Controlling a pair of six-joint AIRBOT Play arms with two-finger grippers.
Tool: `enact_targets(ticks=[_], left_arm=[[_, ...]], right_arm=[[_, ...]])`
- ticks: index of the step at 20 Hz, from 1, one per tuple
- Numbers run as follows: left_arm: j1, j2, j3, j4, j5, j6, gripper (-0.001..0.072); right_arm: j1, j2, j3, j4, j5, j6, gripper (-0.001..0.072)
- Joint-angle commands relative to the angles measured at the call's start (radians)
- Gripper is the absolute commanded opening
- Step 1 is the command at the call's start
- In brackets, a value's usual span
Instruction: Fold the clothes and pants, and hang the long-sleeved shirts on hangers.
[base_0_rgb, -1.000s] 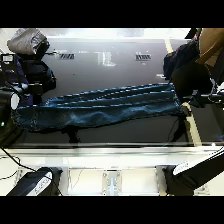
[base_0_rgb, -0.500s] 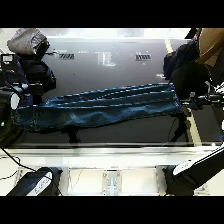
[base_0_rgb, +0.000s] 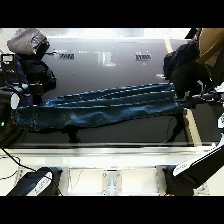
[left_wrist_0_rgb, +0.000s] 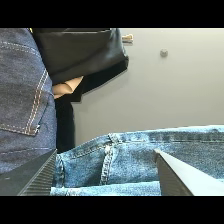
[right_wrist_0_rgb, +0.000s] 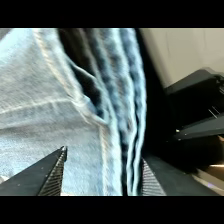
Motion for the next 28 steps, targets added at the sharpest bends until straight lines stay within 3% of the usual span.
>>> enact_targets(ticks=[1, 3, 4, 5, 6, 7, 8, 10, 11, 16, 19, 23, 25, 28], left_arm=[[0.000, -0.001, 0.000, 0.000, 0.000, 0.000, 0.0694], [0.000, -0.001, 0.000, 0.000, 0.000, 0.000, 0.0694], [0.000, -0.001, 0.000, 0.000, 0.000, 0.001, 0.0694], [-0.006, -0.001, 0.000, 0.000, 0.000, 0.003, 0.0694], [-0.019, -0.003, 0.000, 0.000, 0.000, 0.017, 0.0691], [-0.045, -0.006, 0.000, 0.000, 0.001, 0.043, 0.0664], [-0.080, -0.011, 0.000, 0.000, 0.001, 0.075, 0.0570], [-0.167, -0.028, 0.000, 0.000, 0.015, 0.100, 0.0143], [-0.211, -0.040, 0.000, 0.000, 0.041, 0.098, 0.0027], [-0.390, -0.139, 0.000, -0.091, 0.143, 0.064, 0.0024], [-0.502, -0.230, 0.023, -0.151, 0.202, 0.065, 0.0025], [-0.668, -0.408, 0.167, -0.166, 0.224, 0.066, 0.0025], [-0.747, -0.525, 0.286, -0.190, 0.223, 0.136, 0.0025], [-0.827, -0.695, 0.461, -0.389, 0.175, 0.327, 0.0024]], right_arm=[[0.039, -0.018, 0.000, -0.014, 0.023, -0.003, 0.0486], [0.051, -0.026, 0.000, -0.008, 0.062, -0.016, 0.0476], [0.051, -0.024, 0.000, 0.011, 0.074, -0.019, 0.0347], [0.050, -0.018, 0.000, 0.050, 0.089, -0.034, 0.0130], [0.049, -0.008, 0.000, 0.084, 0.101, -0.055, 0.0038], [0.049, 0.006, 0.000, 0.105, 0.105, -0.062, 0.0036], [0.049, 0.026, 0.000, 0.108, 0.110, -0.061, 0.0036], [0.046, 0.068, 0.000, 0.102, 0.170, -0.061, 0.0035], [0.040, 0.093, 0.000, 0.101, 0.214, -0.061, 0.0035], [-0.068, 0.284, -0.045, 0.081, 0.291, -0.053, 0.0035], [-0.203, 0.426, -0.126, -0.013, 0.311, -0.054, 0.0035], [-0.328, 0.543, -0.216, -0.016, 0.311, -0.083, 0.0034], [-0.307, 0.583, -0.225, -0.014, 0.311, -0.101, 0.0035], [-0.219, 0.617, -0.225, 0.021, 0.304, -0.105, 0.0035]])
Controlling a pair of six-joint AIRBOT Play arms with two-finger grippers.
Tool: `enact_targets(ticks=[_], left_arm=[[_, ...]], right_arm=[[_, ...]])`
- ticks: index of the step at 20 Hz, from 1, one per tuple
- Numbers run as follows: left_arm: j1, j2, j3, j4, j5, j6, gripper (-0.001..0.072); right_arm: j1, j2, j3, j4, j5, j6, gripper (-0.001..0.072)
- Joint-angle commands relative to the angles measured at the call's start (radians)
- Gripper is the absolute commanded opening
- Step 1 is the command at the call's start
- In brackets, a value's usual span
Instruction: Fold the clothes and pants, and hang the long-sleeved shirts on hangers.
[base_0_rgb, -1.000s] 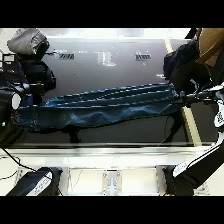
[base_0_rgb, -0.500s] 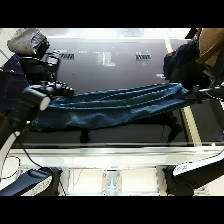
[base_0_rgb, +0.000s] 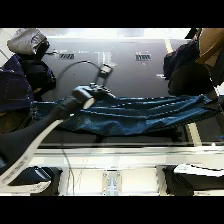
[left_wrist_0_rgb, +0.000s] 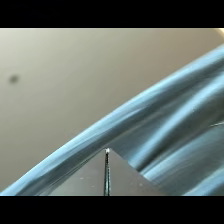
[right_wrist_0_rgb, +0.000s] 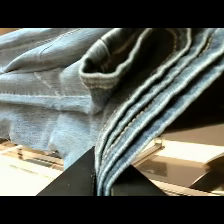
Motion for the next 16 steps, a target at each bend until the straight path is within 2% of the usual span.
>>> enact_targets(ticks=[1, 3, 6, 8, 11, 16], left_arm=[[-0.100, -0.195, 0.187, -0.243, -0.080, 0.239, 0.0025], [-0.124, -0.261, 0.233, -0.381, -0.135, 0.394, 0.0025], [-0.143, -0.306, 0.234, -0.402, -0.136, 0.416, 0.0024], [-0.155, -0.327, 0.247, -0.443, -0.164, 0.466, 0.0024], [-0.154, -0.368, 0.301, -0.715, -0.271, 0.632, 0.0024], [-0.154, -0.423, 0.341, -0.766, -0.358, 0.647, 0.0024]], right_arm=[[0.078, 0.051, -0.013, 0.055, -0.003, -0.013, 0.0035], [0.154, 0.067, -0.013, 0.140, -0.014, -0.015, 0.0035], [0.269, 0.109, -0.013, 0.235, -0.071, -0.014, 0.0035], [0.351, 0.138, -0.013, 0.239, -0.094, -0.013, 0.0035], [0.446, 0.150, -0.012, 0.240, -0.122, -0.002, 0.0035], [0.501, 0.150, -0.012, 0.241, -0.158, 0.025, 0.0035]])
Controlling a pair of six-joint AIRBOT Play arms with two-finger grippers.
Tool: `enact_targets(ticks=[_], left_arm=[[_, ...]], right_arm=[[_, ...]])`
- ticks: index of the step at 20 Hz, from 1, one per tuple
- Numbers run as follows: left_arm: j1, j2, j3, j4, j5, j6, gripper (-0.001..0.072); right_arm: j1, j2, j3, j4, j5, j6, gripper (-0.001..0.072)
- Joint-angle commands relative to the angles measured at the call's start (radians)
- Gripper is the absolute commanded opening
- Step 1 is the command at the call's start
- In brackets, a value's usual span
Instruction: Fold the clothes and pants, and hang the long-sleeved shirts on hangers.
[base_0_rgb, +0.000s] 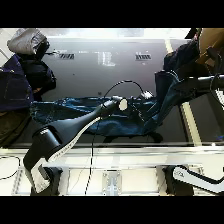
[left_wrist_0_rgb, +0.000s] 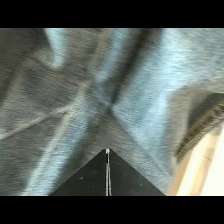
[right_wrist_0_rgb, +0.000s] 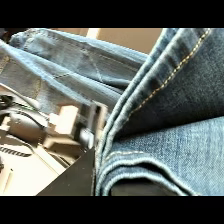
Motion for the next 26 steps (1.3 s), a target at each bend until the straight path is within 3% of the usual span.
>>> enact_targets(ticks=[1, 9, 14, 21, 26], left_arm=[[-0.002, -0.039, 0.020, -0.087, -0.068, 0.042, 0.0024], [0.033, -0.070, 0.031, -0.193, -0.059, 0.027, 0.0025], [0.304, 0.147, 0.033, -0.124, -0.159, -0.052, 0.0025], [0.804, 0.431, 0.032, -0.091, -0.286, -0.129, 0.0024], [0.949, 0.553, 0.032, -0.091, -0.305, -0.128, 0.0024]], right_arm=[[0.041, 0.005, 0.000, 0.008, -0.024, 0.023, 0.0035], [0.056, 0.052, 0.001, 0.113, 0.002, 0.043, 0.0034], [0.212, 0.077, 0.000, -0.009, 0.016, 0.116, 0.0035], [0.624, 0.019, 0.000, -0.270, -0.185, 0.362, 0.0034], [0.980, -0.266, 0.000, -0.271, -0.472, 0.495, 0.0034]])
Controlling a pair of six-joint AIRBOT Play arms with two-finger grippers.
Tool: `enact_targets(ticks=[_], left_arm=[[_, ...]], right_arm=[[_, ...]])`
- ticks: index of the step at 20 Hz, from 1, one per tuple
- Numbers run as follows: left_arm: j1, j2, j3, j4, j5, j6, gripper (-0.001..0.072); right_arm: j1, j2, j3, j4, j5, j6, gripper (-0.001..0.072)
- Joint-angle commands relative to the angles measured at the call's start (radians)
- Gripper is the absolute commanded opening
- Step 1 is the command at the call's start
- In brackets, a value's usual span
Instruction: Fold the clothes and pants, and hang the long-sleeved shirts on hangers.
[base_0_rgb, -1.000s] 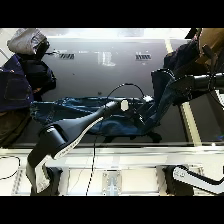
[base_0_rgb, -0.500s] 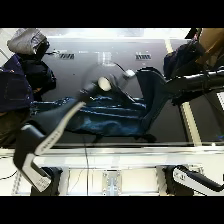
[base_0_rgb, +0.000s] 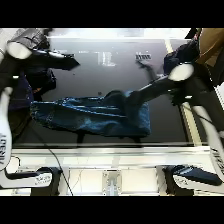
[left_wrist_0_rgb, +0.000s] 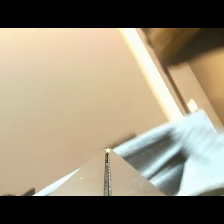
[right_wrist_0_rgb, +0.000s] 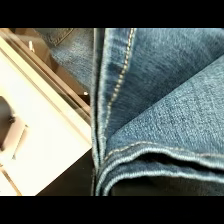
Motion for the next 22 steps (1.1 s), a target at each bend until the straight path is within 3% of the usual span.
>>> enact_targets(ticks=[1, 4, 5, 6, 7, 10, 15, 19, 22], left_arm=[[0.097, 0.084, 0.000, 0.003, -0.018, -0.007, 0.0025], [0.098, 0.097, 0.000, 0.003, -0.018, 0.000, 0.0025], [0.098, 0.097, -0.001, 0.003, -0.018, 0.000, 0.0024], [0.098, 0.097, -0.001, 0.003, -0.018, 0.000, 0.0024], [0.098, 0.097, -0.001, 0.003, -0.018, 0.000, 0.0025], [0.098, 0.097, -0.001, 0.003, -0.018, 0.000, 0.0025], [0.098, 0.097, -0.001, 0.003, -0.052, 0.000, 0.0025], [0.098, 0.097, -0.001, 0.003, -0.067, 0.000, 0.0025], [0.098, 0.097, -0.001, 0.003, -0.067, 0.001, 0.0025]], right_arm=[[0.241, -0.209, 0.000, 0.005, -0.242, 0.124, 0.0035], [0.376, -0.353, 0.000, 0.135, -0.410, 0.102, 0.0061], [0.401, -0.361, 0.001, 0.161, -0.489, 0.086, 0.0192], [0.413, -0.360, 0.009, 0.183, -0.542, 0.072, 0.0423], [0.414, -0.360, 0.040, 0.192, -0.535, 0.071, 0.0587], [0.385, -0.360, 0.160, 0.142, -0.408, 0.048, 0.0589], [0.253, -0.359, 0.320, -0.042, -0.330, 0.084, 0.0587], [0.088, -0.354, 0.330, -0.278, -0.026, 0.142, 0.0543], [-0.009, -0.352, 0.296, -0.273, 0.004, 0.143, 0.0544]])
